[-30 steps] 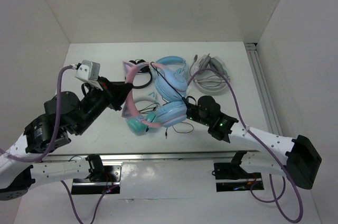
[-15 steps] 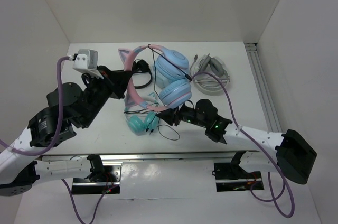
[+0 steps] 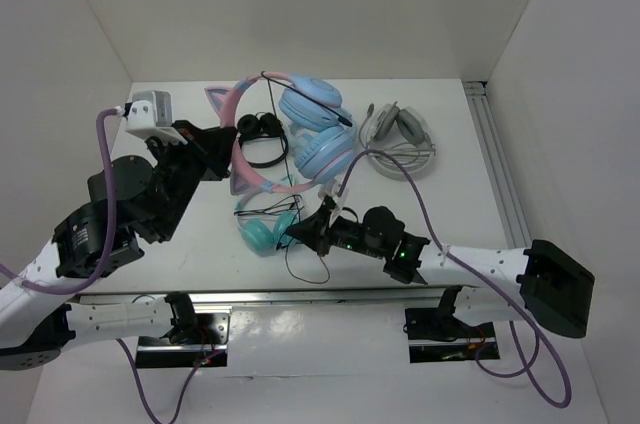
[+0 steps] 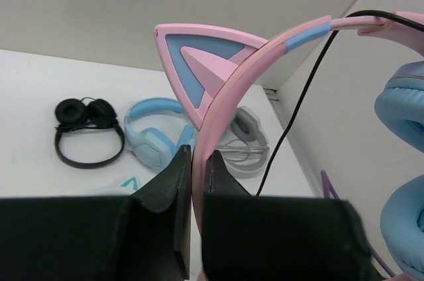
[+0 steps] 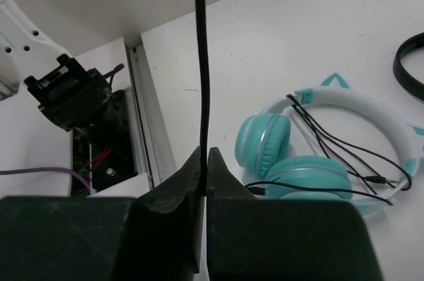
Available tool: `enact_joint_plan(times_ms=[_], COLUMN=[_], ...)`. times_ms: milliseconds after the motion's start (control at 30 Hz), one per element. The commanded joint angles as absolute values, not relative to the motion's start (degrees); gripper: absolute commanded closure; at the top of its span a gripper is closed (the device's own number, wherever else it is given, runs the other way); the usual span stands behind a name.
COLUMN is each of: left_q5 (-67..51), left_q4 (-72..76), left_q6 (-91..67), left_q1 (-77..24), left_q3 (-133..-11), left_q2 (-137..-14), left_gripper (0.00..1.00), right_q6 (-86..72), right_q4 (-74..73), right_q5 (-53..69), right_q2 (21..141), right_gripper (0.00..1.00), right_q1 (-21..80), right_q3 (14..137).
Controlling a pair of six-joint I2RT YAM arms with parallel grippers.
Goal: Wrap the headphones
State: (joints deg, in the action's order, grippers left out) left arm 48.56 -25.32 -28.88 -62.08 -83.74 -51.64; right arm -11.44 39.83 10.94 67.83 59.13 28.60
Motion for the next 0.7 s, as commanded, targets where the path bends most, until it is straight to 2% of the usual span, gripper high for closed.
enact_joint_plan(times_ms=[0, 267, 500, 667], left_q5=[57.82, 72.41, 83.48, 85.34], left_q4=[-18.28, -17.23, -19.16, -19.16], left_q6=[-31.65, -27.43, -23.74, -18.03], left_q1=[-62.23, -62.23, -62.23, -62.23], left_q3=[-84.38, -79.64, -76.65, -74.09], left_q2=[-50.45, -52.64, -57.65, -57.66], left_gripper=[1.00, 1.00, 1.00, 1.00], right_q6=[-10.46, -6.69, -3.87, -1.85], right_q4=[39.21, 21.47, 4.15, -5.17], right_q5=[3.19, -17.03, -29.50, -36.29], right_q2=[66.28, 58.98, 61.00, 61.00], right_gripper=[1.00, 1.00, 1.00, 1.00], right_q1=[63.97, 81.36, 90.77, 94.04], right_q3=[29.17, 33.56, 45.08, 52.37])
